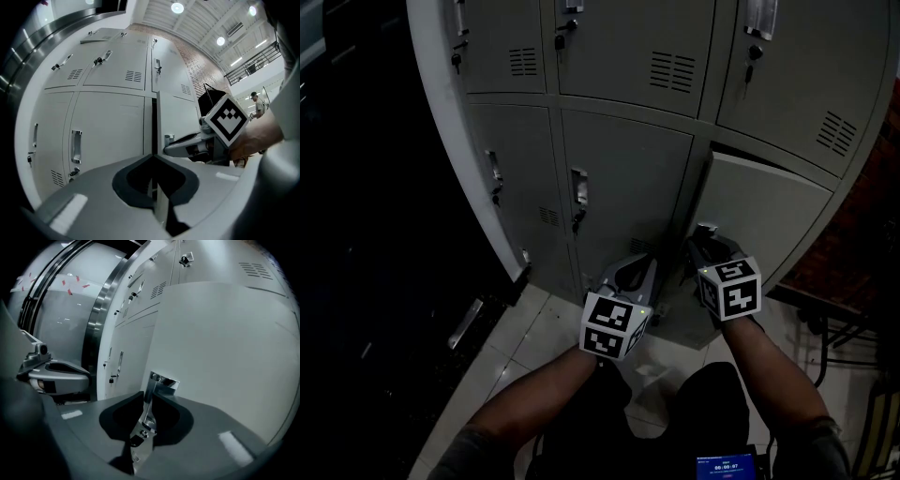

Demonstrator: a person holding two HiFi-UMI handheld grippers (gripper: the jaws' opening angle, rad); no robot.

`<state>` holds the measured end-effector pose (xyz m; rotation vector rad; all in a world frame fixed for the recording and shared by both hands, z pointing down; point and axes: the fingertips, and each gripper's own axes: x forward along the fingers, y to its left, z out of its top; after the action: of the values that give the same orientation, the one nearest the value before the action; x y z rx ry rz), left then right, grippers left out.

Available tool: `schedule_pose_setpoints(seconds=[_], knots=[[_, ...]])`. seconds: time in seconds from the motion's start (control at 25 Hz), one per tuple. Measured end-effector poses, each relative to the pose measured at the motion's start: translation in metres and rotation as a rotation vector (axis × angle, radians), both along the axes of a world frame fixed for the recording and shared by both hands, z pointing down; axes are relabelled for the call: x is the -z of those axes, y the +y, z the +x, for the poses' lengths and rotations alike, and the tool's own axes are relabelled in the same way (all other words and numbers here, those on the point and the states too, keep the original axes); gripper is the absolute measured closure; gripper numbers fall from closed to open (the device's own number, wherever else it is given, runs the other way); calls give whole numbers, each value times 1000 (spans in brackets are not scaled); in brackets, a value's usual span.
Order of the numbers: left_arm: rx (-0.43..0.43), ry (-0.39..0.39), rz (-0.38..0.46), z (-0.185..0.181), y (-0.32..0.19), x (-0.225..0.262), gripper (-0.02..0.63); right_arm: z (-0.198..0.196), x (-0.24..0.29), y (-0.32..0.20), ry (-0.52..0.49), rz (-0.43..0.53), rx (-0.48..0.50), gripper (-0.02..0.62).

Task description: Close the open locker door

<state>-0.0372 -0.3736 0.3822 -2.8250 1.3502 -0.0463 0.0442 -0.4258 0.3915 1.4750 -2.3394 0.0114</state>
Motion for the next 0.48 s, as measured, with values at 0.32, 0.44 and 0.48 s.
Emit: schedule_pose_setpoints(seconds=[0.32, 0.44, 0.48], knots=[[3, -3, -3, -2, -8, -1, 609, 7, -1, -32, 11, -1, -63, 549], [3, -3, -5, -2, -9, -3, 609, 8, -2, -37, 12, -6, -82, 552], [3, -2, -5, -2, -9, -2, 609, 9, -2, -39, 11, -7, -88, 552]])
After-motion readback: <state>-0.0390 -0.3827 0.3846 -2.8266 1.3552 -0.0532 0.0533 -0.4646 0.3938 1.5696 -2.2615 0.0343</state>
